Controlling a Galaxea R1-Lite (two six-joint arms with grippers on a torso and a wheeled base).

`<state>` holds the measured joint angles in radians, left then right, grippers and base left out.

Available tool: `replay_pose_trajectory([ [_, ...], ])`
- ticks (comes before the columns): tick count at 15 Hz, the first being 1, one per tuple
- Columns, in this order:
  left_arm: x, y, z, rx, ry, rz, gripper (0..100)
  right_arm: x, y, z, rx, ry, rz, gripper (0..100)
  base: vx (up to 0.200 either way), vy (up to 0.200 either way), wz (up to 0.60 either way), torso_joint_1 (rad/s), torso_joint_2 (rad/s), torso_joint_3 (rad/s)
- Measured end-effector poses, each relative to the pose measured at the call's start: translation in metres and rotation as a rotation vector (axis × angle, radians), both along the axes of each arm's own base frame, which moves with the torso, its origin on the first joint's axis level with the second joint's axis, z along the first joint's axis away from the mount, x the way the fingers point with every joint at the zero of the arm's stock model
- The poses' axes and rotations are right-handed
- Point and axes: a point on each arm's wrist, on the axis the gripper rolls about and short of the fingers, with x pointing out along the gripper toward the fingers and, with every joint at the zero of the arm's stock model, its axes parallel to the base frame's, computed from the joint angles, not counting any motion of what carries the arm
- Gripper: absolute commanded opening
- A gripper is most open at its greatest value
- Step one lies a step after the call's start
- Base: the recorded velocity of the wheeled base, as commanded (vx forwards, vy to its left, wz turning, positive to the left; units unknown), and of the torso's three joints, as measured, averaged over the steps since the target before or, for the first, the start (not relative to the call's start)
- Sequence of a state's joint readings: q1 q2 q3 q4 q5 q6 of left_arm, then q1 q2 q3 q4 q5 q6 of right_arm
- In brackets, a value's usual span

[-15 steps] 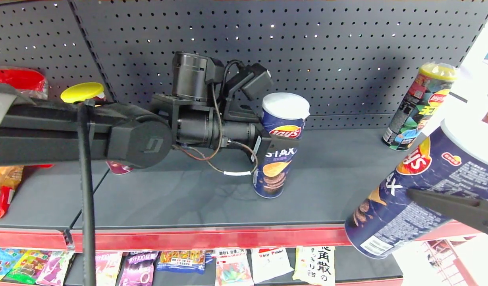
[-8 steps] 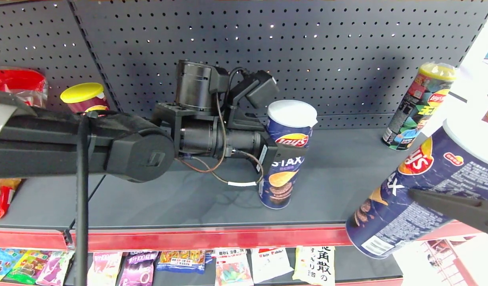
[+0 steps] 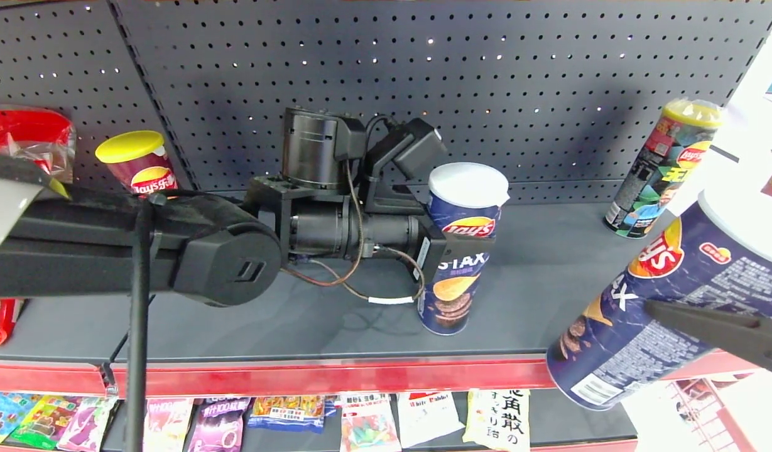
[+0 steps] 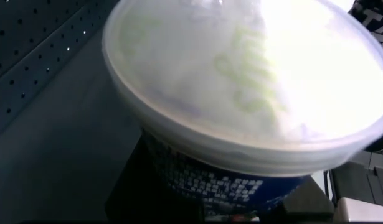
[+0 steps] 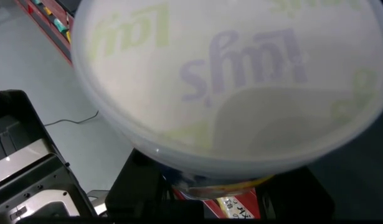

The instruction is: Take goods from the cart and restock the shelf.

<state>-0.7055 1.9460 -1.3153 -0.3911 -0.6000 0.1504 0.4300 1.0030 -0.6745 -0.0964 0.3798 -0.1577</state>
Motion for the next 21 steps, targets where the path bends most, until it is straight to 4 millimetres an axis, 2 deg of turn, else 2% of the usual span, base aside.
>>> replay_pose_trajectory([
  [12, -0.018, 0.005, 0.000, 0.014, 0.033, 0.013, 0, 0.001, 0.001, -0.001, -0.002, 0.004, 0.000, 0, 0.000, 0.000, 0.00, 0.000, 0.00, 0.000],
  [19, -0.021, 0.006, -0.001, 0.016, 0.040, 0.016, 0, 0.001, 0.001, 0.000, -0.001, 0.002, 0.001, 0, 0.000, 0.000, 0.00, 0.000, 0.00, 0.000],
  [20, -0.021, 0.006, -0.001, 0.018, 0.040, 0.019, 100, 0.001, 0.001, 0.000, 0.000, 0.001, 0.001, 0, 0.000, 0.000, 0.00, 0.000, 0.00, 0.000],
  [21, -0.022, 0.006, -0.003, 0.023, 0.043, 0.025, 100, 0.001, 0.001, 0.000, 0.000, 0.001, 0.001, 0, 0.000, 0.000, 0.00, 0.000, 0.00, 0.000],
])
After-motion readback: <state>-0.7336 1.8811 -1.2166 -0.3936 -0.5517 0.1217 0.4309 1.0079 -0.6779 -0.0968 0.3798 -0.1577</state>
